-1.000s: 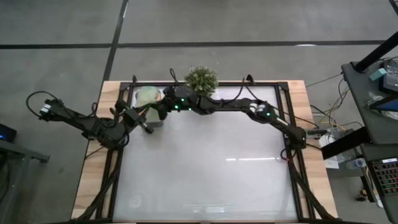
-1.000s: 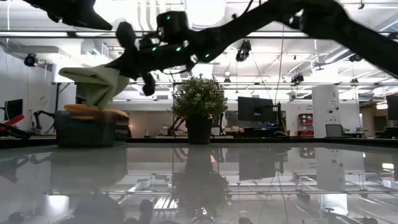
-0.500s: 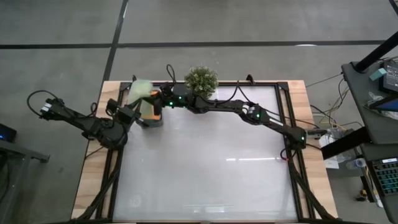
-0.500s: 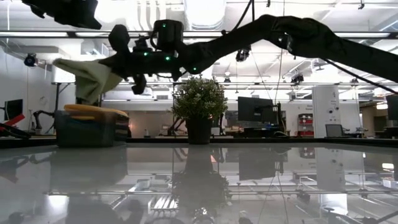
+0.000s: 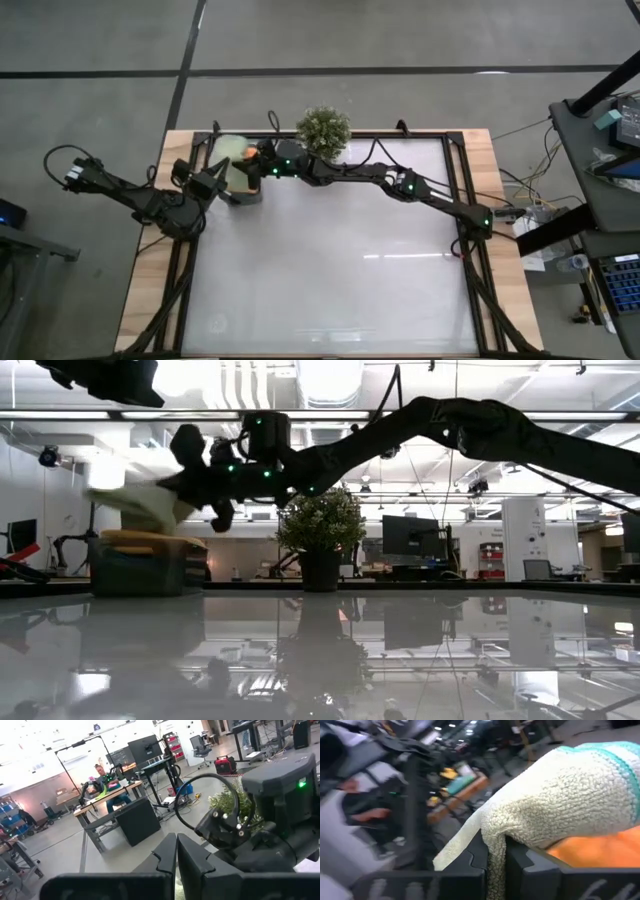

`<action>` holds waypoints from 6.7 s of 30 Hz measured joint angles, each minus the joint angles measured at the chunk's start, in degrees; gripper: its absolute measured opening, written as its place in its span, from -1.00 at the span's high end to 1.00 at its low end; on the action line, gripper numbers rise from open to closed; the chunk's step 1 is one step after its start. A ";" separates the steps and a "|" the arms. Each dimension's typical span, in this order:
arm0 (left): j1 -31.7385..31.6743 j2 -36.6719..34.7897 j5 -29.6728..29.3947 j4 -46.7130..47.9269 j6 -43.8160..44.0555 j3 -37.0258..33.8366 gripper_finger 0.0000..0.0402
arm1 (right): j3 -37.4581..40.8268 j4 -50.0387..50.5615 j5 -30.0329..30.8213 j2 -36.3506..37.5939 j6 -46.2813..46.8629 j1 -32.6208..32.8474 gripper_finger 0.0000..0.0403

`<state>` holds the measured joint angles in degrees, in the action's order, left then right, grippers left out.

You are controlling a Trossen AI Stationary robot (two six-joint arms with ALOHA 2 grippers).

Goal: Fold microfiber towels
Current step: Put the green microfiber cloth into the black bin

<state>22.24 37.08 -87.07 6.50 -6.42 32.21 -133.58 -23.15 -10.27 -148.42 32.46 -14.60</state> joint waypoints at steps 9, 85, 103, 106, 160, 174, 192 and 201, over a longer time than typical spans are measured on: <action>0.00 0.02 0.00 0.00 0.00 0.00 1.00 | -0.17 4.82 1.97 0.26 -2.08 0.65 0.93; -0.02 1.90 0.00 0.00 -0.02 -0.04 1.00 | -1.39 25.79 4.47 4.07 -11.41 -0.67 0.12; -0.03 1.92 0.00 -0.02 0.00 -0.04 1.00 | -1.39 28.25 4.16 5.52 -6.45 -1.02 -0.51; -0.02 1.99 0.02 -0.02 0.00 -0.04 1.00 | -1.46 30.75 4.08 6.59 -6.78 -1.04 -0.61; -0.88 11.57 11.37 -8.56 0.16 1.22 1.00 | 66.31 36.27 20.82 60.34 -32.41 15.92 -0.62; -24.85 19.64 19.13 -9.08 15.55 2.12 1.00 | 82.79 23.60 20.78 74.54 -34.15 17.36 -0.62; -52.81 26.90 69.58 53.93 24.31 28.18 1.00 | 84.31 25.09 20.80 75.73 -37.72 17.34 -0.62; -52.83 31.40 72.26 62.35 28.57 24.97 1.00 | 84.48 25.87 20.84 75.65 -38.59 17.29 -0.62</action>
<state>-30.59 68.48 -14.81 68.85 22.15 57.18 -49.10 2.72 10.57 -72.77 -6.13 2.69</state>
